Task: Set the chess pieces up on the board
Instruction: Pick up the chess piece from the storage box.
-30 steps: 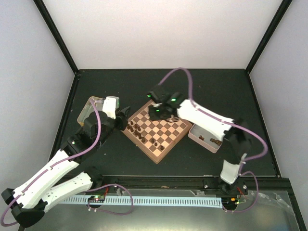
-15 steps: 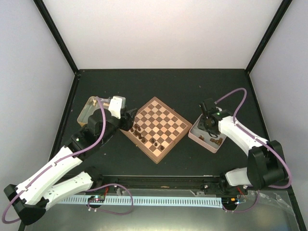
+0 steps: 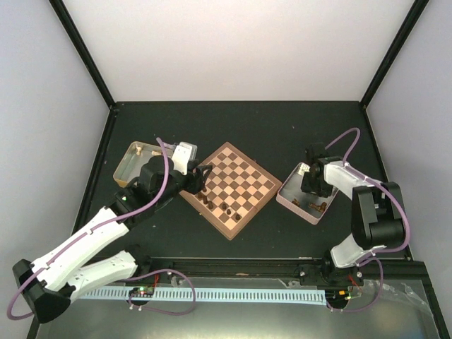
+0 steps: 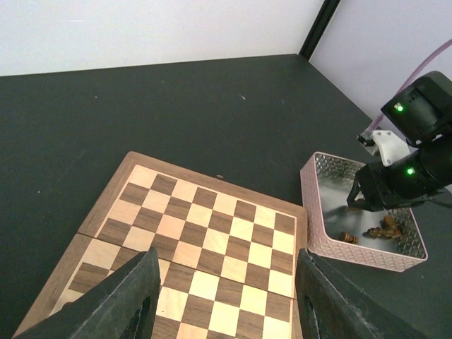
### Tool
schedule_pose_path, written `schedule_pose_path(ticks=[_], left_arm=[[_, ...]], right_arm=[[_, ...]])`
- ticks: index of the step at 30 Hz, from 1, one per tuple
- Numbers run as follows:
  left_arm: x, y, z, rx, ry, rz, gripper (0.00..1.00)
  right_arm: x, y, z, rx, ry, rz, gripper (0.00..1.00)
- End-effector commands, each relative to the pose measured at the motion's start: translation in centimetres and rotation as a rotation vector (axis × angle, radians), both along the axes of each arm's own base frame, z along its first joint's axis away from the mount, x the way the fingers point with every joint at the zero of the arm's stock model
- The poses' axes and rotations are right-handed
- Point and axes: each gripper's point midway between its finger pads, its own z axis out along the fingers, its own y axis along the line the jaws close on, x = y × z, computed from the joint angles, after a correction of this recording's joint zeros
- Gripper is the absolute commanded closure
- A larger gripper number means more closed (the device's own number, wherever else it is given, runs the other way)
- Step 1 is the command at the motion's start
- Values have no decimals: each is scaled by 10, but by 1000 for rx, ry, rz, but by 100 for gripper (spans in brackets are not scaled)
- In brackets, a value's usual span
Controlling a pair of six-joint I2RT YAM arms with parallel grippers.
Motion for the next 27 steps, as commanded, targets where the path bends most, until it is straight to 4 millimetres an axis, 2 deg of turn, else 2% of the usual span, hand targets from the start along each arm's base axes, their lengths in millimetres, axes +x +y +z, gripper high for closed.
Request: schedule_pose_path(ticks=[1,6,12,15,23,27], left_arm=[[2,-5,16,-27,-34,-21,45],[4,-8,13,-21,-27,-27,45],[4,-9,11,-13,-23,-31,45],[5,-9,10,-13,-21,-31,45],[4,-10,10,-14,-21,-37,45],[4,-10,10,-15,-20,-40,45]], right_arm=[[8,-12,3,-70,8,-2,53],[18,-16,0,-101,11,-6,53],[21,-20,-5,-118,13,-16,49],[22,-16,-5,-91,6,-10,49],[32,12,7,51,-49,79,53],[33,7,18,36,-90,35,50]])
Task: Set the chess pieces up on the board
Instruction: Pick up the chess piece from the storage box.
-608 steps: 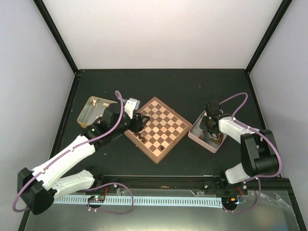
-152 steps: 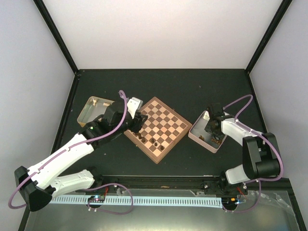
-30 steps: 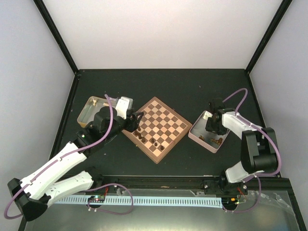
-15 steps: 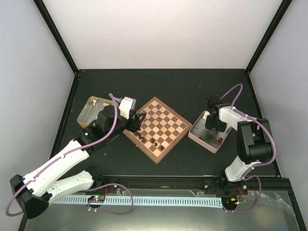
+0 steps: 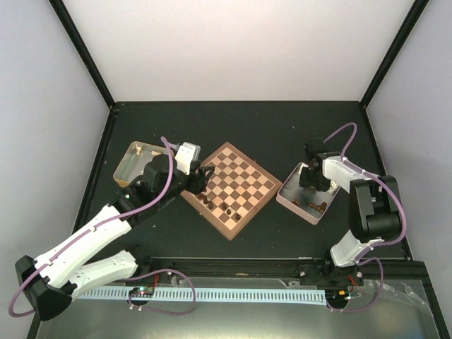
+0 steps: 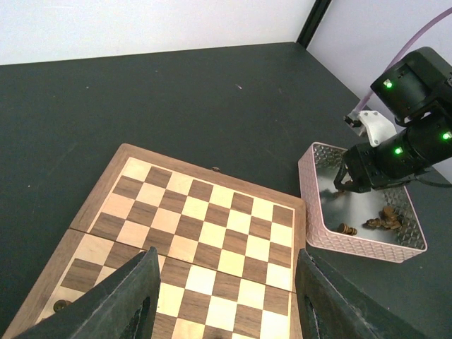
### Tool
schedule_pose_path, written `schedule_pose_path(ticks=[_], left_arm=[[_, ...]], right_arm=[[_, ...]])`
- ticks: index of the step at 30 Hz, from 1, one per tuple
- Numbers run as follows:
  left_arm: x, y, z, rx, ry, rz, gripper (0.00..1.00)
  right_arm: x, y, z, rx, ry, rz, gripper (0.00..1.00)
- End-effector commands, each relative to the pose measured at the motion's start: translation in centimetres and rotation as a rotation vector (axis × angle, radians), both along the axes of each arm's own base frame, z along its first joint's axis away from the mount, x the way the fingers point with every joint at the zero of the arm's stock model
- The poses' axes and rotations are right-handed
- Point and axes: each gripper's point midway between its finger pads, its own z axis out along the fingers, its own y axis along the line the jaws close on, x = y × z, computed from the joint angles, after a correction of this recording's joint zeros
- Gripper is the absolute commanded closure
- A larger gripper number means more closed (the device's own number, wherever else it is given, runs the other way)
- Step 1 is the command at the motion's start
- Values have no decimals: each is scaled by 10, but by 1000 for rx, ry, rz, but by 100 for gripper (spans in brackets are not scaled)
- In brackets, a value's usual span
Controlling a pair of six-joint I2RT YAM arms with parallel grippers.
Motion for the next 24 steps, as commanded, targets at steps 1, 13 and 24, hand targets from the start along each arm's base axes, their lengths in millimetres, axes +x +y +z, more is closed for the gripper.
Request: schedule_pose_path(ticks=[1,13,24], left_arm=[[3,-3,19,-32,-45,-14,45],[3,-5,21,-36,-47,-18,45],[2,-5,20,-33,-45,-22,45]], right_arm=[[7,-1,21,16,-86,-41,49],[12,-7,23,105,-233,-339,56],[11,-13,5,94,-201,-434,61]])
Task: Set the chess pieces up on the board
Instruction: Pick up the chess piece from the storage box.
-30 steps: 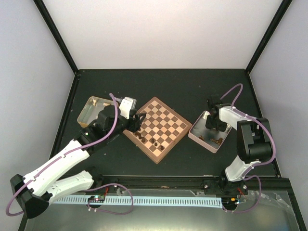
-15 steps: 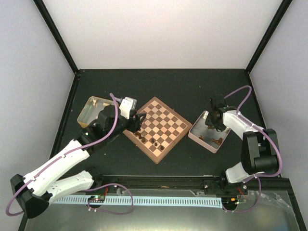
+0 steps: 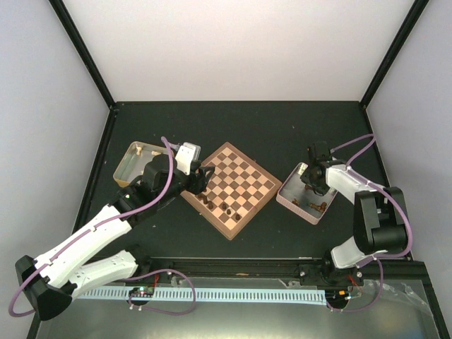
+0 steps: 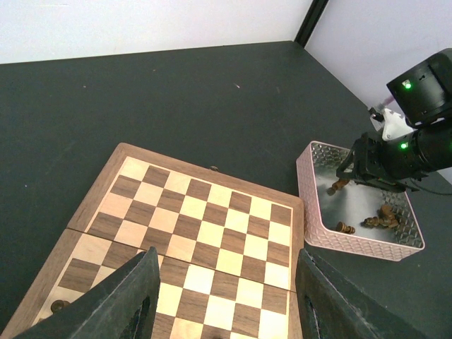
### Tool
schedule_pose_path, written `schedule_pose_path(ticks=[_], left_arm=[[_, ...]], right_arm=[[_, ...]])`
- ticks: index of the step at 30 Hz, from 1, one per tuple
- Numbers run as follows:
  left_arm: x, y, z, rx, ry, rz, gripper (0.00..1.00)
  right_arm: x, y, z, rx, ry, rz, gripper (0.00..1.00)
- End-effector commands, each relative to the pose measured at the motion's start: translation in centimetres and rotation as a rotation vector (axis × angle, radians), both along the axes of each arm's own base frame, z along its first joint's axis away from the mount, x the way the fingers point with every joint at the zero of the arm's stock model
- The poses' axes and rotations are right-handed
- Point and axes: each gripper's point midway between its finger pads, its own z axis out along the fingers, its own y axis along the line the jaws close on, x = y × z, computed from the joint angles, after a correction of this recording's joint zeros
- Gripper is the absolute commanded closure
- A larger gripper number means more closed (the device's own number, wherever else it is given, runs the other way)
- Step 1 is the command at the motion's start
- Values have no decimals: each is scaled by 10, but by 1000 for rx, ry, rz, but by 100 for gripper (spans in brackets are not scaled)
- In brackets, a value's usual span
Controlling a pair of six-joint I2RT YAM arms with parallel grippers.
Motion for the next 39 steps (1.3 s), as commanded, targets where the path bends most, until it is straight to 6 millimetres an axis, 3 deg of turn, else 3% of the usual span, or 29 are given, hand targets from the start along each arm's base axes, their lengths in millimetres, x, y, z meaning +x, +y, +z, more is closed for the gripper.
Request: schedule_pose_path(ticks=[1,14,21,26,31,35,39], left_arm=[[3,-4,20,-33,-47,-14,45],[3,-4,19,-34,-41,-15,45],[2,-5,20,-43,-36,-19,45],[1,-9,21,-65,-23,-34,45],[-1,-20,29,-112,2,-74,44],[-7,-30,43,-178,20,-122,43],[-15,-41,57,-256,47,-183,41]], right_arm=[[6,-9,-5,-13,-9,-60,62],[-4,-7,-26,16,48,-17,76],[-2,5,-12,58,8,78,86],[6,48,32,151,-152,295,87],[3,125,101,310,-416,654,86],[-21,188,149,424,-586,950,85],[-53,232,183,508,-720,1197,85]])
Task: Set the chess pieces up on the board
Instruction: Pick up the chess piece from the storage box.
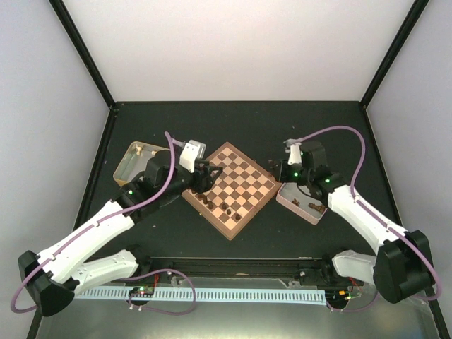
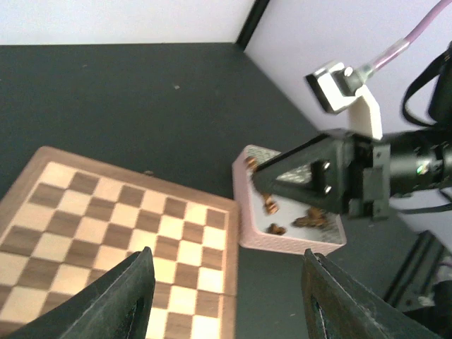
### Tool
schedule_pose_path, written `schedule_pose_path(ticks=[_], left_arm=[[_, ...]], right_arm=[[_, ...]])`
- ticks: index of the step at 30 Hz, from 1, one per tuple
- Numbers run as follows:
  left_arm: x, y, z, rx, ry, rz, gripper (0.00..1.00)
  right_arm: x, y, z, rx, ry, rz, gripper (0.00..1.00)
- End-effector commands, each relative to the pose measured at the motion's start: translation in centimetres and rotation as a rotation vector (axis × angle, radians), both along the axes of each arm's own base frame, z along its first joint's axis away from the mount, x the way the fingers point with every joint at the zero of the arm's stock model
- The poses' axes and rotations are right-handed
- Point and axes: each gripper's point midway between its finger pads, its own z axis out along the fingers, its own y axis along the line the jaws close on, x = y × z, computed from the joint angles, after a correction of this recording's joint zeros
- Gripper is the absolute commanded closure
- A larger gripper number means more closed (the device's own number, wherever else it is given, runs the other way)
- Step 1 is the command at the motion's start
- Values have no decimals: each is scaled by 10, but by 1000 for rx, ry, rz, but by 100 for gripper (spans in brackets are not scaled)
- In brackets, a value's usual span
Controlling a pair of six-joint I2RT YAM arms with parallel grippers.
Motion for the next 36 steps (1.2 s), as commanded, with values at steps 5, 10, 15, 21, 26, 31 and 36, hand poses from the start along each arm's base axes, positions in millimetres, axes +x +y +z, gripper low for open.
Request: schedule_pose_path(ticks=[5,10,15,21,26,31,36], left_arm=[[-18,-31,50,-244,75,-163,39],[-25,-51,48,-321,187,-262,40],[-25,-61,44,-351,246,-291,46],[-18,-63,27,-327,300,-266,59],[-16,-64,15,-301,346,-261,66],[-19,-68,9,-287,371,-292,76],[-23,-70,9,-287,395,-326,95]], right_arm=[[-68,77,73,198,-316,520,84],[-89,88,88,235,-371,647,83],[-98,92,92,247,-383,703,83],[-101,95,97,258,-391,722,83],[-99,95,101,258,-402,718,83],[-95,97,101,259,-397,711,83],[-91,97,101,256,-389,687,80]])
